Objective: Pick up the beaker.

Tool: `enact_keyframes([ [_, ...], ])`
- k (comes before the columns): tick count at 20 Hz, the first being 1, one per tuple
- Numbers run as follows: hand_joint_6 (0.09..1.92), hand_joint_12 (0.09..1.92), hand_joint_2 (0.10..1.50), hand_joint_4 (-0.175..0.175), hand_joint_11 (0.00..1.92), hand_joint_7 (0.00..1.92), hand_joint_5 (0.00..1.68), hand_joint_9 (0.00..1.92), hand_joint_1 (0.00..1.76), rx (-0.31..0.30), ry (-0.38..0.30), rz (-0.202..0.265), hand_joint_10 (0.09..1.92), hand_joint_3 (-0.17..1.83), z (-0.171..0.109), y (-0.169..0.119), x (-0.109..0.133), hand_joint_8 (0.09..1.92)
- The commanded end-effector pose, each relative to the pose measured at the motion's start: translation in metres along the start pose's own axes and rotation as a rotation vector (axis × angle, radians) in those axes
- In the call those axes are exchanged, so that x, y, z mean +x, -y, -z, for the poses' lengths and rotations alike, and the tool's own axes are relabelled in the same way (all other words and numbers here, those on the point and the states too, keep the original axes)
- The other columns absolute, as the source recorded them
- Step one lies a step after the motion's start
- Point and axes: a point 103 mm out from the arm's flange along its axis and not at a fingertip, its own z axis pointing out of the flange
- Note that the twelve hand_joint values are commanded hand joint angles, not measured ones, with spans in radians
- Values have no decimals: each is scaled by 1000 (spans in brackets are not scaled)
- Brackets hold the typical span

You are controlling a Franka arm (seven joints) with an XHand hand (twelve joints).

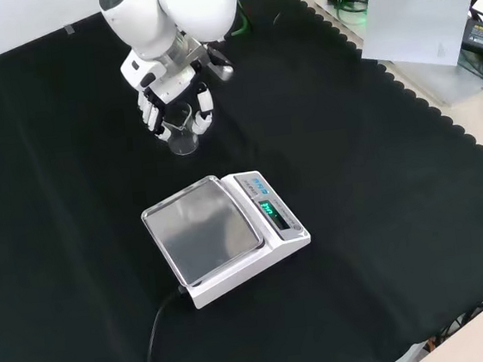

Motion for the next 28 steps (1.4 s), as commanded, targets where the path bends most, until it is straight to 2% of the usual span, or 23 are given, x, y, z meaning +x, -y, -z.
enact_keyframes([
  [1, 1024, 1131, 409, 70, 989, 852, 898, 1097, 1258, -50, -23, -7, 644, 761, -1, -1, 5, 901],
  [2, 1021, 1094, 416, 52, 1037, 884, 933, 1129, 1275, -54, -21, -4, 642, 771, -2, 0, 5, 928],
  [3, 926, 1061, 490, -11, 1078, 903, 1048, 1150, 1249, -57, -18, -2, 644, 760, -3, 0, 5, 957],
  [4, 753, 1013, 585, -125, 1133, 927, 1208, 1175, 1222, -53, -18, -2, 659, 721, -3, -1, 7, 1001],
  [6, 689, 991, 612, -164, 1156, 937, 1262, 1183, 1216, -49, -20, -1, 673, 708, -1, -1, 7, 1023],
  [13, 673, 972, 621, -175, 1176, 944, 1276, 1181, 1214, -47, -7, 0, 696, 704, 32, 9, 3, 1049],
  [16, 685, 966, 625, -175, 1178, 941, 1268, 1175, 1213, -44, -35, -7, 705, 702, 52, 15, 3, 1058],
  [18, 696, 964, 628, -175, 1179, 940, 1262, 1171, 1212, -65, -44, -9, 711, 702, 63, 20, 2, 1063],
  [21, 711, 962, 632, -175, 1181, 937, 1254, 1167, 1211, -75, -58, 1, 720, 702, 81, 28, 10, 1069],
  [28, 731, 956, 638, -175, 1186, 934, 1241, 1164, 1210, -108, -5, 44, 733, 698, 145, 41, 43, 1073],
])
